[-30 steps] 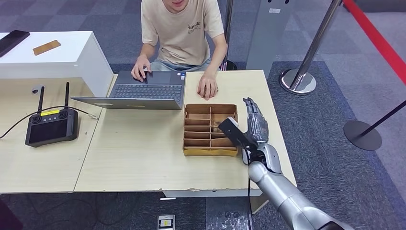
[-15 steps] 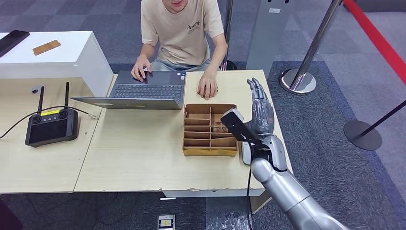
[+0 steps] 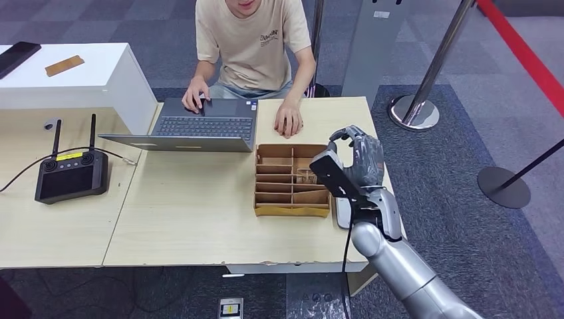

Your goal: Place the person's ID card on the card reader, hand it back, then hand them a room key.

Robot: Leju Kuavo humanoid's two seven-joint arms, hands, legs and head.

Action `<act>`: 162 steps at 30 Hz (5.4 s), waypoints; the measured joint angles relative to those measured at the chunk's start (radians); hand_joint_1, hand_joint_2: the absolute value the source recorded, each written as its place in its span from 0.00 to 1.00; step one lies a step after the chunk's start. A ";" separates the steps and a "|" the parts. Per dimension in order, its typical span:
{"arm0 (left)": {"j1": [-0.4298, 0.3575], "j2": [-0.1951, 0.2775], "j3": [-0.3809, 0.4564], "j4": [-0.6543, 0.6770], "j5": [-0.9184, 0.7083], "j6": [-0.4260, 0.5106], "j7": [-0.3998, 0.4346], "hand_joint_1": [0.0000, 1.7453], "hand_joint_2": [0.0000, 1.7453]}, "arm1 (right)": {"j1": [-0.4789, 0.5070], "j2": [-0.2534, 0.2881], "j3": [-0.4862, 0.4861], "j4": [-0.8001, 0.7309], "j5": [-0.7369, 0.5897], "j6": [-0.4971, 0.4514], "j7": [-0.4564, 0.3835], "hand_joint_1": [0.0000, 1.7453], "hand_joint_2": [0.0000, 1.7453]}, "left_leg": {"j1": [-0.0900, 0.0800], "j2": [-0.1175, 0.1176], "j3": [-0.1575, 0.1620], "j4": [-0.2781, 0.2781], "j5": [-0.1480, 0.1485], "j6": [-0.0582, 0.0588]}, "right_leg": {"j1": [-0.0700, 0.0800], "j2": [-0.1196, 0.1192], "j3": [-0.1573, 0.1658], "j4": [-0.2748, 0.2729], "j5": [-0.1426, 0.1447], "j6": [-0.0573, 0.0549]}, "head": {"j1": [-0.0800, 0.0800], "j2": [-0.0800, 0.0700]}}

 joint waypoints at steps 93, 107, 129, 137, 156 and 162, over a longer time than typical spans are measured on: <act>-0.002 -0.005 0.000 0.000 -0.016 -0.013 -0.015 0.00 0.00 | -0.117 0.060 0.212 0.454 0.164 0.070 0.060 0.31 1.00 | 0.000 0.000 -0.005 0.000 0.000 0.000 | 0.000 0.000 -0.004 0.000 0.000 0.000 | 0.000 0.000; -0.001 -0.006 0.000 0.000 -0.015 -0.010 -0.015 0.00 0.00 | -0.142 0.055 0.233 0.470 0.242 0.104 0.087 1.00 1.00 | 0.000 0.000 -0.004 0.000 0.000 0.000 | 0.000 0.000 -0.004 0.000 0.000 0.000 | 0.000 0.000; -0.001 -0.009 0.000 0.000 0.000 -0.002 -0.006 0.00 0.00 | -0.174 0.053 0.257 0.508 0.163 0.104 0.049 1.00 1.00 | 0.000 0.000 -0.003 0.000 0.000 0.000 | 0.000 0.000 -0.003 0.000 0.000 0.000 | 0.000 0.000; 0.001 -0.008 0.000 0.000 0.005 -0.001 -0.005 0.00 0.00 | -0.175 0.028 0.222 0.383 0.022 0.084 0.032 1.00 1.00 | 0.000 0.000 -0.004 0.000 0.000 0.000 | 0.000 0.000 -0.004 0.000 0.000 0.000 | 0.000 0.000; 0.002 -0.002 0.001 0.000 -0.021 -0.003 -0.031 0.00 0.00 | -0.426 -0.096 0.107 -0.015 -0.358 0.247 0.039 1.00 1.00 | 0.000 0.000 -0.005 0.000 0.000 0.000 | 0.000 0.000 -0.004 0.000 0.000 0.000 | 0.000 0.000; 0.000 0.000 0.001 0.000 -0.034 -0.003 -0.048 0.00 0.00 | -0.546 -0.085 0.124 0.132 -0.302 0.241 0.056 1.00 1.00 | 0.000 -0.001 -0.008 0.000 0.000 0.000 | 0.000 0.000 -0.007 0.000 0.000 0.000 | 0.000 0.000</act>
